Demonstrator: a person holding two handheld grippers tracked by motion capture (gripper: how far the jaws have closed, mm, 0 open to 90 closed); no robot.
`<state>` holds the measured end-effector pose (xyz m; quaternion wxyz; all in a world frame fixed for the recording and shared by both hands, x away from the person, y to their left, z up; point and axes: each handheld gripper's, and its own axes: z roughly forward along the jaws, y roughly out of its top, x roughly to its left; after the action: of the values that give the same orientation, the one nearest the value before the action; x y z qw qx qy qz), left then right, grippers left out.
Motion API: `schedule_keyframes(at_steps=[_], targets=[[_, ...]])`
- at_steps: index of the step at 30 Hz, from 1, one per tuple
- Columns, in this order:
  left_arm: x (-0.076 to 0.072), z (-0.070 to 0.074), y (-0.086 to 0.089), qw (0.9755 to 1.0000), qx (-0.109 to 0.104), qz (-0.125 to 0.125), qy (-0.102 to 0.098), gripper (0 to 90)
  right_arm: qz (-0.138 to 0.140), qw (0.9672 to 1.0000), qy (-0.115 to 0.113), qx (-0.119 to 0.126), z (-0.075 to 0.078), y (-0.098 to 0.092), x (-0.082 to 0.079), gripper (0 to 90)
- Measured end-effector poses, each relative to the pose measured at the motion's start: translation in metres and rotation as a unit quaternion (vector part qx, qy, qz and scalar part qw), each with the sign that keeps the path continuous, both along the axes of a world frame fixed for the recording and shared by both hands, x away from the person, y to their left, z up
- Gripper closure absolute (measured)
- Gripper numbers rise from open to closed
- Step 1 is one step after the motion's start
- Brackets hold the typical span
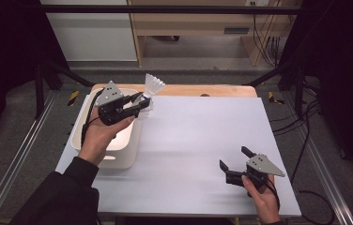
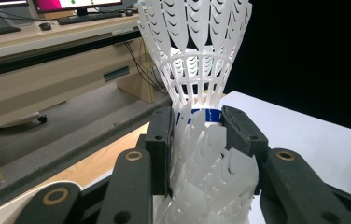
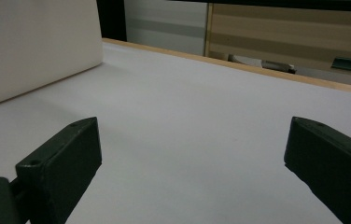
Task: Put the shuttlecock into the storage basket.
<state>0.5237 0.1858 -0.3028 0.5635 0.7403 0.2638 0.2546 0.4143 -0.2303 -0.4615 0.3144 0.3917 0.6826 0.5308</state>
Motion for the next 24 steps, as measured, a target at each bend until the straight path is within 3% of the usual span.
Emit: schedule_keyframes(at_steps=[13,24], targets=[[0.005,0.003,0.013,0.9997,-0.017,0.018,-0.002,64.8,-0.013,0.9999,0.001,-0.001,0.001,-0.003,0.0,3.8],[0.015,0.006,0.026,0.999,-0.026,0.036,-0.004,64.8,-0.005,0.9999,-0.006,-0.008,0.001,-0.004,-0.001,3.7]])
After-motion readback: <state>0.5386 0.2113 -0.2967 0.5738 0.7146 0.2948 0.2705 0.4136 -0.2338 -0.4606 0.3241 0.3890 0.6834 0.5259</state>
